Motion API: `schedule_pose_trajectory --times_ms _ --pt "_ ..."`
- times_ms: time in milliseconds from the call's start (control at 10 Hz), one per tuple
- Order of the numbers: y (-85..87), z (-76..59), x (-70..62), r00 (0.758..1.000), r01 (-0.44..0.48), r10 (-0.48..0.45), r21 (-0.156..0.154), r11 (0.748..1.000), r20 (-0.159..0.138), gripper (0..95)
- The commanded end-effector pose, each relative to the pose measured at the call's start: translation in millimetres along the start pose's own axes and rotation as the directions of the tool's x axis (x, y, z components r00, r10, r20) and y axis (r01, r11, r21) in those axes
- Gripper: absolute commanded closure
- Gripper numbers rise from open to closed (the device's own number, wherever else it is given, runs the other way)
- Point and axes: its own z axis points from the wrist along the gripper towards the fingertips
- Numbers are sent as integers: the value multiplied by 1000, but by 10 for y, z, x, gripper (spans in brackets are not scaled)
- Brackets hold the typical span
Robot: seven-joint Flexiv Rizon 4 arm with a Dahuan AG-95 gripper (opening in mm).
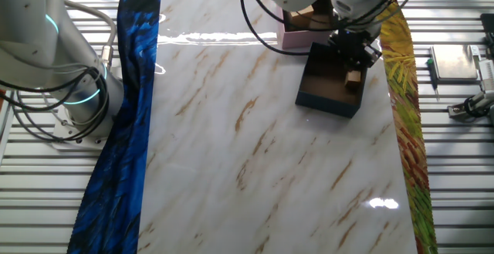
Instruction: Move an object from one box to another
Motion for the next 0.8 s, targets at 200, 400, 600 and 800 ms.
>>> schedule_pose_trajectory --times_ms 200,400,600,800 --pt "21 -2 27 998 -31 27 -90 995 -51 950" --pt "22 -1 36 997 -39 30 -127 991 -67 950" --pt "22 0 34 997 -35 25 -138 990 -75 950" --pt "26 2 44 996 -50 39 -141 989 -82 950"
